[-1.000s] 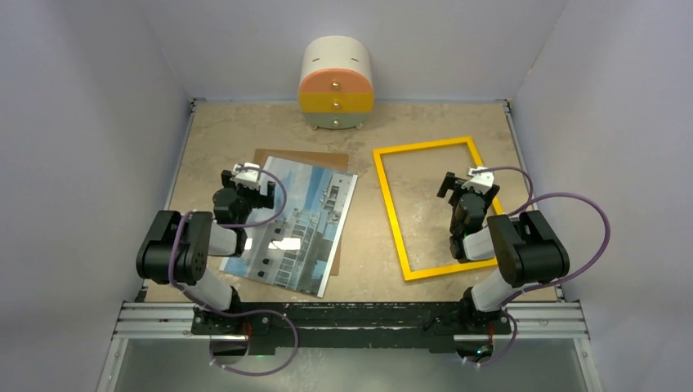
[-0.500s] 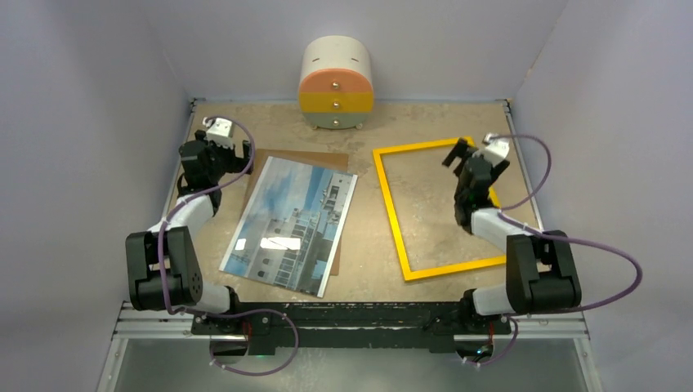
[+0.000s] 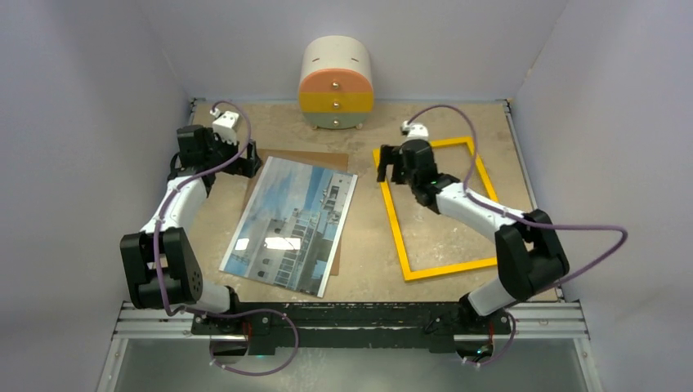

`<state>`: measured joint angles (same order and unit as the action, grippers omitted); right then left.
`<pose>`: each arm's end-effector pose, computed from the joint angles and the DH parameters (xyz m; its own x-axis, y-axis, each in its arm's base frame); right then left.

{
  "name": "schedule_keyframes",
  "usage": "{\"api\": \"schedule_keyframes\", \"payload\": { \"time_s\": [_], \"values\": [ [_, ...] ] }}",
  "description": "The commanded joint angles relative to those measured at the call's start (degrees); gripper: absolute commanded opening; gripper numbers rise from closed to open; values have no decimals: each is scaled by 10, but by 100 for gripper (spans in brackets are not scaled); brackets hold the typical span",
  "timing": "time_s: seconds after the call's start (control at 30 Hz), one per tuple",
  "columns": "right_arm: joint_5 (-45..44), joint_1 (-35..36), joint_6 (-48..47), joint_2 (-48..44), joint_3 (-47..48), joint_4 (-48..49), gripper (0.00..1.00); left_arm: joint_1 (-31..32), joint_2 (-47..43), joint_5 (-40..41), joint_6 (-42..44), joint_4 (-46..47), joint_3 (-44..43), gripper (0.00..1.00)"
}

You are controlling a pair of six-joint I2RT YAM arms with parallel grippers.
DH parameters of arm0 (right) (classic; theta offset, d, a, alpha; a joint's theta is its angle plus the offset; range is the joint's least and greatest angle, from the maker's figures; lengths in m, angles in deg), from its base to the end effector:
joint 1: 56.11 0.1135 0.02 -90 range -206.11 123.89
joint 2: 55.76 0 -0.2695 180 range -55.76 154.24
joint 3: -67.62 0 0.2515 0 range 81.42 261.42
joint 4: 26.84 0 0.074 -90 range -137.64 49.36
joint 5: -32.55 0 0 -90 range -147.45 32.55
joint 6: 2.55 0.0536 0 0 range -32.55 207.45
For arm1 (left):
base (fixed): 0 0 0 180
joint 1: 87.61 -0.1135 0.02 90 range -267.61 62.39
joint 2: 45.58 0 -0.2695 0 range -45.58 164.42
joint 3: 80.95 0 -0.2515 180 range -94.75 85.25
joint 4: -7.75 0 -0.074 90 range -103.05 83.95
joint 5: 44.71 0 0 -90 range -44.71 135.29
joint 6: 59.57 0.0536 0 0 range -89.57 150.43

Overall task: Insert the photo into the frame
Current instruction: Turn over the photo frame at the center of the board.

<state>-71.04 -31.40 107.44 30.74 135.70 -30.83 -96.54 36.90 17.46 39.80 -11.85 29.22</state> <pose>0.3312 0.1385 0.2550 -0.3969 0.1831 -0.8994 -0.0780 0.9696 0.2319 0.3326 0.0269 0.2608 -0.4790 0.0705 -0.8750 0.3352 0.9359 -0.1081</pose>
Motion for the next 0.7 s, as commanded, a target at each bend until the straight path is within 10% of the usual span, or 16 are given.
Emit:
{"api": "schedule_keyframes", "payload": {
  "time_s": [0.0, 0.67],
  "values": [
    [-36, 59, -17, 40, 28, -118, 91, -2, 4, -39, 23, -82, -19, 100],
    [-73, 113, 7, 139, -17, -101, 54, 17, -30, -58, 65, -170, -8, 100]
  ]
}}
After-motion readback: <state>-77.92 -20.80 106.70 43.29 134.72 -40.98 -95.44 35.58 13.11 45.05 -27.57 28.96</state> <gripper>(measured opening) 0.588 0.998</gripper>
